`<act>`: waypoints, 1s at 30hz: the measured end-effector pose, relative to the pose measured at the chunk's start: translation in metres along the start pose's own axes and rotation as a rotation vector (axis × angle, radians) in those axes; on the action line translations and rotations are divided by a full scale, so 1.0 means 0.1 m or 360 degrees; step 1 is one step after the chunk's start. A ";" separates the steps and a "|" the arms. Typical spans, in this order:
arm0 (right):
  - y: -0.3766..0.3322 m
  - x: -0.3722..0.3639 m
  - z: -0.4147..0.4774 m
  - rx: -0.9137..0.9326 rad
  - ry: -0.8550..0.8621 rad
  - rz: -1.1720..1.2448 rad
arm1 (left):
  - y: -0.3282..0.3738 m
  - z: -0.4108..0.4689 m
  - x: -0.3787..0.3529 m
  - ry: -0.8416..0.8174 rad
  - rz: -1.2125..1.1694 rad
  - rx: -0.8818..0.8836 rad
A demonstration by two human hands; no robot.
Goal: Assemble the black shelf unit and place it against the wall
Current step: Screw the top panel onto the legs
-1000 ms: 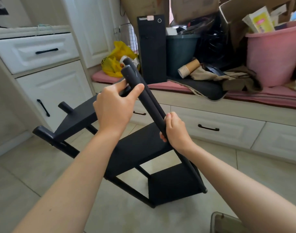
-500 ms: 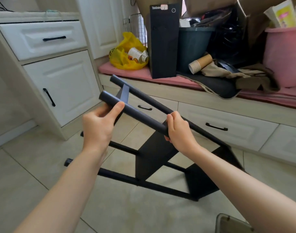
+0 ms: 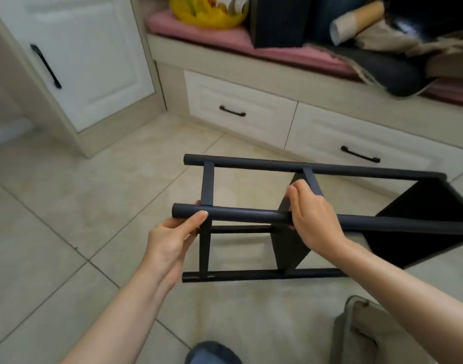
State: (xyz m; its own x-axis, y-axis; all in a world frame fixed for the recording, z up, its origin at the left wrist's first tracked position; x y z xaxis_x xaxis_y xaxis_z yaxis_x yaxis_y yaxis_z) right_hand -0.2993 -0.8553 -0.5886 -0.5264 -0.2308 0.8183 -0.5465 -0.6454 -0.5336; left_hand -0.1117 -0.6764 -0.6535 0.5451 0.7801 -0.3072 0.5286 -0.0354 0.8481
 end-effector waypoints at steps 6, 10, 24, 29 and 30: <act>-0.01 -0.31 -0.23 0.0023 -0.0314 -0.0255 | -0.35 -0.01 0.31 0.0027 0.0071 0.0089; -0.01 -0.34 -0.33 -0.0002 -0.0403 -0.0287 | -0.40 -0.04 0.39 -0.0014 0.0246 0.0042; -0.57 -0.60 0.17 0.0315 -0.0494 0.0065 | -0.35 -0.20 0.46 -0.0062 0.0627 -0.0160; -0.77 -0.88 0.57 0.0546 -0.0366 -0.0005 | -0.34 -0.27 0.48 -0.0181 0.0857 -0.0198; -0.78 -0.94 0.61 0.0577 -0.0375 -0.0038 | -0.34 -0.28 0.48 -0.0203 0.0888 -0.0210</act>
State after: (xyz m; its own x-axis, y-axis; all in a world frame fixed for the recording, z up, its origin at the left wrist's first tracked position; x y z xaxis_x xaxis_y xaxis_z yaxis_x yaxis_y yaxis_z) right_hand -0.1671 -0.8277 -0.6103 -0.3303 -0.3455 0.8784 -0.2707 -0.8568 -0.4388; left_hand -0.1216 -0.6205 -0.6847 0.7961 0.5840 0.1585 0.0584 -0.3348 0.9405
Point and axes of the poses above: each hand's wrist, its own z-axis towards the middle knuckle, its own x-axis out of the back of the hand, y = z × x, the point moved 9 cm from there along z, towards the middle knuckle, and after that the axes turned 4 degrees about x, right-handed, at the moved point
